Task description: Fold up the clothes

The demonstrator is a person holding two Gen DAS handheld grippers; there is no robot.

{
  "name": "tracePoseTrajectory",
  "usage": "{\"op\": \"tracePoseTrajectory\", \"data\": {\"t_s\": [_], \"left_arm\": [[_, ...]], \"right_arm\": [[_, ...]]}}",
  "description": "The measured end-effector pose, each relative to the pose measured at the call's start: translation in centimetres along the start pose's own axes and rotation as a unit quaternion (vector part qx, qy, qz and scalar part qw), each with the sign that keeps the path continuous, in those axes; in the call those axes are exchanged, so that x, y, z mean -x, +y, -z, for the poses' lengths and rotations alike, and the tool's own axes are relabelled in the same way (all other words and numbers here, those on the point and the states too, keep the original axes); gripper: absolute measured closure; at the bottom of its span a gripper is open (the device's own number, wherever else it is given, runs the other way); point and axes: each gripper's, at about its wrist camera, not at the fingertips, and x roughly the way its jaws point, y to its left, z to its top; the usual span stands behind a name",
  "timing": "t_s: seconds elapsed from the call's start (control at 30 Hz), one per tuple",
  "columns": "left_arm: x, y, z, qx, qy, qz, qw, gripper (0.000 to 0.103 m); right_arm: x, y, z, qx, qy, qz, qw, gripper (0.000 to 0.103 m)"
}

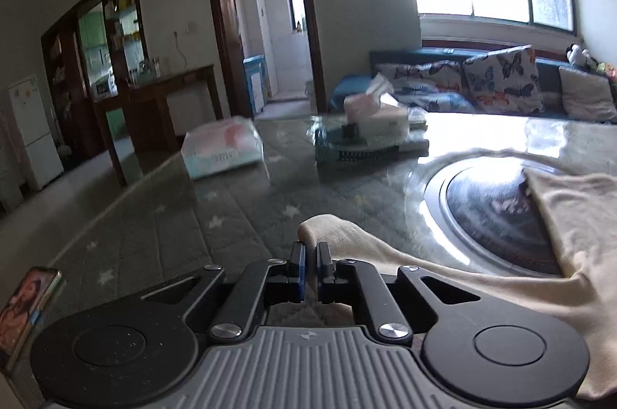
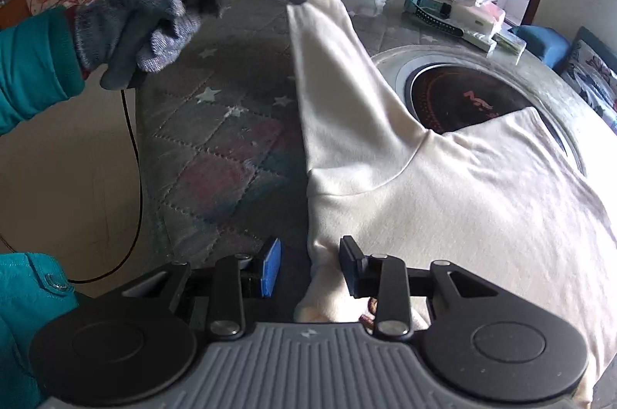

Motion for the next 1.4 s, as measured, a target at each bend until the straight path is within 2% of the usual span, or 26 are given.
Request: {"op": "tracePoseTrajectory", "data": {"t_s": [0.1,0.2,0.3,0.37,0.47,0.53,0.6,0.63,0.67,0.73,0.8,0.83,0.87,1.1,1.17,1.3,1.4], "left_arm": [[-0.8,0.1,0.4,0.005,0.018,0.001,0.9998,0.097],[-0.8,0.2,0.3,0.004,0.016,0.0,0.9999,0.097],[-0.9,0.2,-0.3,0.003,0.009,-0.002,1.0,0.097],[-1.2,0.2,-0.6,-0.001,0.009,-0.004,0.9999,0.097],[-1.8,0.2,-0.6,-0.009,0.017,-0.014,0.9997,0.094],[-2.1,0.3,-0.3,-0.008,0.028,-0.019,0.9994,0.094],[-1.9,0.4,-0.1,-0.004,0.036,-0.017,0.9992,0.086],[-1.6,0.4,0.0,-0.001,0.039,-0.015,0.9991,0.075],[-1.3,0.4,0.1,0.0,0.039,-0.011,0.9992,0.053],[-0.1,-0.1,0.1,0.002,0.027,0.0,0.9996,0.035],[1.3,-0.8,0.1,-0.005,0.015,0.021,0.9997,0.025],[2.1,-1.3,0.1,-0.008,0.01,0.034,0.9994,0.009],[2.9,-1.9,0.1,-0.009,0.004,0.046,0.9989,0.002],[7.4,-7.7,0.2,-0.049,-0.03,0.136,0.9891,0.0],[8.1,-9.6,0.2,-0.062,-0.031,0.158,0.985,0.0],[9.0,-13.1,0.6,-0.085,-0.029,0.197,0.9762,0.0],[9.1,-15.5,0.7,-0.097,-0.02,0.218,0.9709,0.0]], "right_arm": [[0.3,-0.1,-0.8,-0.002,-0.023,0.001,1.0,0.07],[-0.3,-0.5,-1.7,-0.021,-0.035,-0.008,0.999,0.07],[-1.6,-0.1,-1.8,-0.024,-0.021,-0.024,0.999,0.068],[-1.6,0.6,-1.5,-0.008,-0.022,-0.016,1.0,0.067],[-0.3,0.2,-1.2,-0.026,-0.03,-0.034,0.999,0.069],[1.0,-0.3,-0.6,-0.041,-0.037,-0.028,0.998,0.069],[2.4,-1.0,0.2,-0.056,-0.039,-0.009,0.998,0.069],[2.7,-1.3,0.5,-0.062,-0.038,-0.005,0.997,0.069],[3.3,-1.8,1.1,-0.072,-0.033,0.004,0.997,0.069],[4.2,-2.7,2.3,-0.09,-0.022,0.021,0.995,0.068],[4.6,-3.3,3.2,-0.105,-0.012,0.03,0.994,0.068],[4.8,-3.4,3.5,-0.11,-0.01,0.031,0.993,0.068],[4.9,-3.6,3.9,-0.115,-0.007,0.033,0.993,0.068],[4.6,-3.1,6.2,-0.117,-0.004,0.022,0.993,0.066],[5.2,-2.8,6.5,-0.114,-0.009,0.018,0.993,0.067],[6.6,-3.1,7.0,-0.121,-0.029,0.036,0.992,0.066],[6.3,-3.6,7.8,-0.137,-0.021,0.039,0.99,0.066]]}}
